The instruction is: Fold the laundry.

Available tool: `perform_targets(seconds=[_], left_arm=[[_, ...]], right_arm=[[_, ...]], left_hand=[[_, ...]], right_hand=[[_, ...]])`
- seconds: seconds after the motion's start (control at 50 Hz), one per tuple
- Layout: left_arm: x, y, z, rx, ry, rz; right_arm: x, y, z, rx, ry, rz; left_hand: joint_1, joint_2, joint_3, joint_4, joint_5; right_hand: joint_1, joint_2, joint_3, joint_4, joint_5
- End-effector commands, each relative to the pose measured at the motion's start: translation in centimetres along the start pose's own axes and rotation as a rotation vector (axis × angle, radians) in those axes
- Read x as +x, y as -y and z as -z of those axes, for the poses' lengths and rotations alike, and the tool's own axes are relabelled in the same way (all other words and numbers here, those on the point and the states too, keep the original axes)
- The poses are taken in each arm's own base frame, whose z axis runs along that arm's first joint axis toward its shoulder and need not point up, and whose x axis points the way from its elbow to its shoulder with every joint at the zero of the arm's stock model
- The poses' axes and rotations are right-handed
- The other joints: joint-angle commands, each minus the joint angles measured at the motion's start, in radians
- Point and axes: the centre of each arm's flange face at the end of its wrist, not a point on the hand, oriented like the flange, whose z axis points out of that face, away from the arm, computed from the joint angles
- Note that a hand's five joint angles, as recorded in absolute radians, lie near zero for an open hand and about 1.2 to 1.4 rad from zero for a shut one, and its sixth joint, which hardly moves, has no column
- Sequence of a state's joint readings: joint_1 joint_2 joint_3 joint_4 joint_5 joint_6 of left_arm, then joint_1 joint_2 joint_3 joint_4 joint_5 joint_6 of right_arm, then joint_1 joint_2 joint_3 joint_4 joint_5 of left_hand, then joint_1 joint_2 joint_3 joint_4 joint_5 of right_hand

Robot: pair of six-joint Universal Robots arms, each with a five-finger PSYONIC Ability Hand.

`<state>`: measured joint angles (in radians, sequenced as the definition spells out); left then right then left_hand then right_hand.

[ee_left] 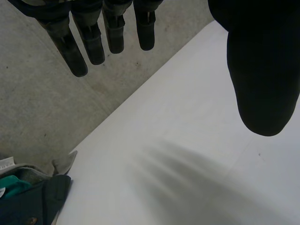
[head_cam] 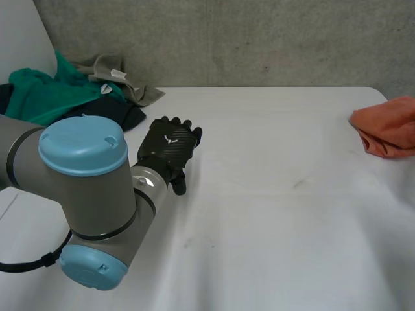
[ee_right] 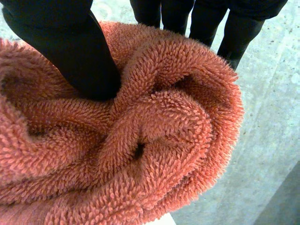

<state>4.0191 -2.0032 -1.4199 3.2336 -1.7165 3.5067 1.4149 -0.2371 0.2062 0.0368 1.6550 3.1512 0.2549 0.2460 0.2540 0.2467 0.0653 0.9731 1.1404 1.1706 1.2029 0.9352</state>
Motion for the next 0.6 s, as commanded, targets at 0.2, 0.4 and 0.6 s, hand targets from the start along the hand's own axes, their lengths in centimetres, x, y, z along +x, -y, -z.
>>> perform_targets(seconds=[0.2, 0.4, 0.6], left_arm=[[-0.4, 2.4, 0.5, 0.075, 0.011, 0.010], [-1.6, 5.3, 1.1, 0.212, 0.035, 0.026], [-6.2, 6.7, 0.3, 0.337, -0.069, -0.006]], right_arm=[[1.2, 5.9, 1.1, 0.099, -0.260, 0.235], [-1.3, 17.4, 6.2, 0.503, -0.229, 0.273], [-14.6, 16.4, 20.5, 0.569, 0.583, 0.343]], left_hand=[[-0.027, -0.018, -0.026, -0.019, -0.012], [-0.033, -0.024, -0.032, -0.024, -0.017], [-0.065, -0.056, -0.064, -0.057, -0.050]], right_hand=[[-0.799, -0.966, -0.996, -1.028, -0.935], [-0.799, -0.966, -0.996, -1.028, -0.935], [-0.799, -0.966, -0.996, -1.028, -0.935]])
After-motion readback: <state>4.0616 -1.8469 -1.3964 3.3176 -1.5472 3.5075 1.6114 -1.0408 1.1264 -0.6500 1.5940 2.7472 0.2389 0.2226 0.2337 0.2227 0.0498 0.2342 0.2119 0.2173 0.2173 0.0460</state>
